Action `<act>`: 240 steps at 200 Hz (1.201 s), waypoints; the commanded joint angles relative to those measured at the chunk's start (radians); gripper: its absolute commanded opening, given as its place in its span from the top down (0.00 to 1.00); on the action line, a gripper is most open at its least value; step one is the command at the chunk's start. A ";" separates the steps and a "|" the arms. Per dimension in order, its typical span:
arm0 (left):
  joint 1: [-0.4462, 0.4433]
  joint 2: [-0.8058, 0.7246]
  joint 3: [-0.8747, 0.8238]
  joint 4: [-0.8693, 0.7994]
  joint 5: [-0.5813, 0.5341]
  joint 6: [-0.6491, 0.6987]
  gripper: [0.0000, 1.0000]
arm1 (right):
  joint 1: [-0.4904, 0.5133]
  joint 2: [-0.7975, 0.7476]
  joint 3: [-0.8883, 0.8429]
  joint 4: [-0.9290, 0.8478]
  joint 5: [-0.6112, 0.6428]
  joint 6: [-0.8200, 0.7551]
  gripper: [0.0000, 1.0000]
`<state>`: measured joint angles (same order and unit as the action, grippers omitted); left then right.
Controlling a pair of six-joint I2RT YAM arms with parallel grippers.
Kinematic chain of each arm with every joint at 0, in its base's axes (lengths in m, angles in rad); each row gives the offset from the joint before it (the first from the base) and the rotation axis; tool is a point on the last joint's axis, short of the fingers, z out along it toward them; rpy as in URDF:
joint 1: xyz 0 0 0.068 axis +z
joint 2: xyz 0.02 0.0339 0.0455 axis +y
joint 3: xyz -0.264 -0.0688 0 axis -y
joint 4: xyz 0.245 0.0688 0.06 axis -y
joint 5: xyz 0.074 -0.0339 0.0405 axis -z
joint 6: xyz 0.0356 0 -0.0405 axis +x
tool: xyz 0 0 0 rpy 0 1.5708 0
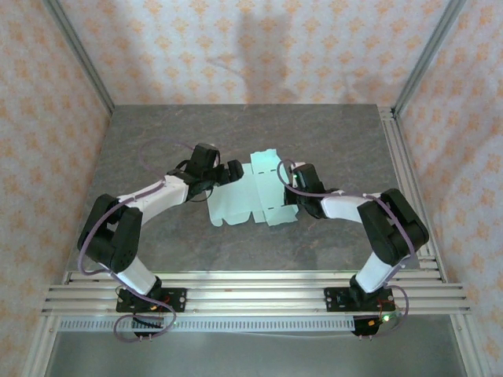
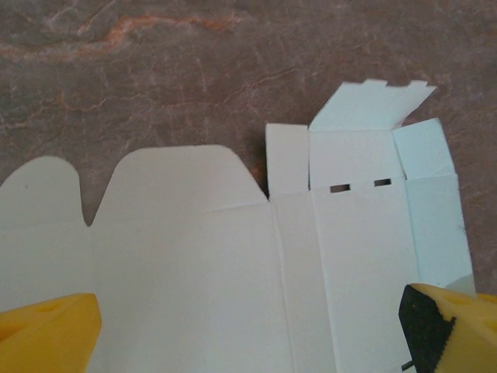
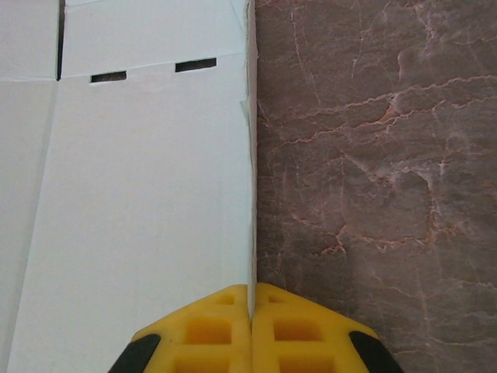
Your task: Fold the paper box
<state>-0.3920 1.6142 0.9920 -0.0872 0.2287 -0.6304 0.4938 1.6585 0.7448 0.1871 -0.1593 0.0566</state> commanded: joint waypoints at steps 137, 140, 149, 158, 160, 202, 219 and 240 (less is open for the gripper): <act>0.093 0.345 0.443 -0.224 0.253 0.620 0.22 | 0.012 -0.082 -0.059 0.199 -0.122 -0.131 1.00; 0.094 0.352 0.452 -0.230 0.252 0.622 0.22 | 0.013 -0.082 -0.061 0.199 -0.126 -0.131 1.00; 0.093 0.369 0.468 -0.240 0.256 0.629 0.22 | 0.013 -0.086 -0.064 0.199 -0.129 -0.131 1.00; 0.093 0.384 0.481 -0.246 0.275 0.636 0.23 | 0.010 -0.086 -0.066 0.199 -0.131 -0.130 1.00; 0.093 0.386 0.484 -0.247 0.279 0.638 0.23 | 0.010 -0.087 -0.067 0.199 -0.131 -0.130 1.00; 0.094 0.437 0.520 -0.272 0.253 0.631 0.22 | 0.008 -0.089 -0.073 0.217 -0.139 -0.117 1.00; 0.095 0.450 0.528 -0.276 0.280 0.620 0.21 | 0.008 -0.090 -0.076 0.222 -0.132 -0.112 1.00; 0.093 0.449 0.524 -0.283 0.363 0.606 0.23 | 0.008 -0.092 -0.079 0.222 -0.110 -0.112 1.00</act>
<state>-0.3008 2.0583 1.4879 -0.3336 0.5030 -0.0254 0.5068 1.5902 0.6819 0.3683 -0.2813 -0.0666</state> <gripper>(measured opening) 0.776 0.048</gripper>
